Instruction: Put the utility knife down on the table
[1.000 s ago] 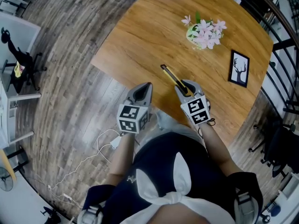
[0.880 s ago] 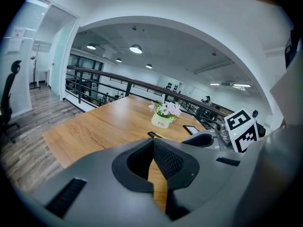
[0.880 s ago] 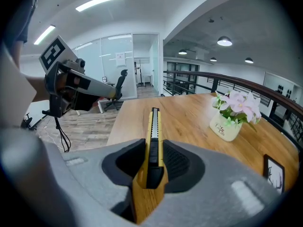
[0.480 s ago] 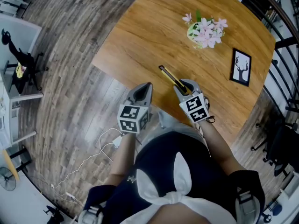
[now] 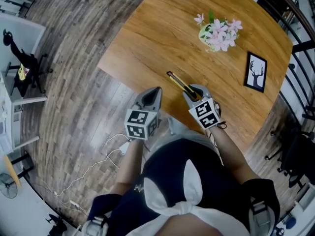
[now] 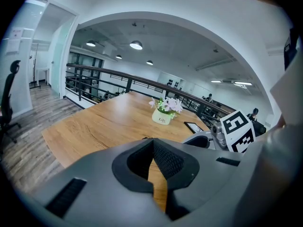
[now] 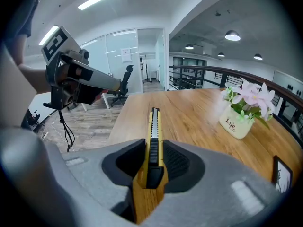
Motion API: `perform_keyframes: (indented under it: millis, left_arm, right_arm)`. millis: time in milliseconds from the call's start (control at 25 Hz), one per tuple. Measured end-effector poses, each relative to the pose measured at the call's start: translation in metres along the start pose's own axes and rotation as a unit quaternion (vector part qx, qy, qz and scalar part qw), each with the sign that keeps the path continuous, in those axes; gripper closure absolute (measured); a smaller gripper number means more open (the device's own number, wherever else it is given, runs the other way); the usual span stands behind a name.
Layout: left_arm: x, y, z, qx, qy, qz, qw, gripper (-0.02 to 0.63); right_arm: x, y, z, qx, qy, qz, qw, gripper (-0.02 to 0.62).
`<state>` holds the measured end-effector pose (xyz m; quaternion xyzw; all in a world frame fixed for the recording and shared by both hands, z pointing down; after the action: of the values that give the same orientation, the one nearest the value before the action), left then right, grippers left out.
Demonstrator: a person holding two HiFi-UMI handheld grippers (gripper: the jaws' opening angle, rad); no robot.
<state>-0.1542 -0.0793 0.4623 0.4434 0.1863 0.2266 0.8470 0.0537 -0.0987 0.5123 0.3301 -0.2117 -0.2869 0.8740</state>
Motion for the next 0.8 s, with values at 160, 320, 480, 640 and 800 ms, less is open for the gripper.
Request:
perform_keyframes:
  millis: [160, 320, 480, 640, 800]
  left_arm:
    - [-0.001, 0.001, 0.003, -0.003, 0.001, -0.001, 1.0000, 0.588]
    - [-0.001, 0.001, 0.004, -0.007, 0.001, 0.001, 1.0000, 0.589]
    - [-0.002, 0.001, 0.005, -0.008, 0.000, 0.002, 1.0000, 0.588]
    - [-0.002, 0.000, 0.002, -0.014, -0.004, 0.000, 0.9999, 0.589]
    - [0.000, 0.002, 0.003, -0.019, 0.004, 0.004, 0.9998, 0.589]
  right_arm:
    - [0.002, 0.000, 0.002, -0.009, -0.001, -0.007, 1.000, 0.482]
    - [0.005, 0.001, 0.004, -0.013, 0.001, -0.009, 1.000, 0.482]
    - [0.007, 0.005, 0.009, -0.017, 0.001, -0.007, 1.000, 0.482]
    - [0.008, 0.009, 0.013, -0.022, 0.000, -0.007, 1.000, 0.482]
    - [0.010, 0.014, 0.017, -0.029, 0.001, -0.009, 1.000, 0.482]
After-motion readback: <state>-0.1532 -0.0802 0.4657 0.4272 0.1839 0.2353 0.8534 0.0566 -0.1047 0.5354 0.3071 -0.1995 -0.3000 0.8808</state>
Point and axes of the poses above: the fingertips, and each gripper's own axes: z forward along the fingers, x to its right, y out of its underside, the point moved 10 cm from there along -z, backward along the fingers, and after that the axes turned 13 degrees about z, right-handed, at the moved point
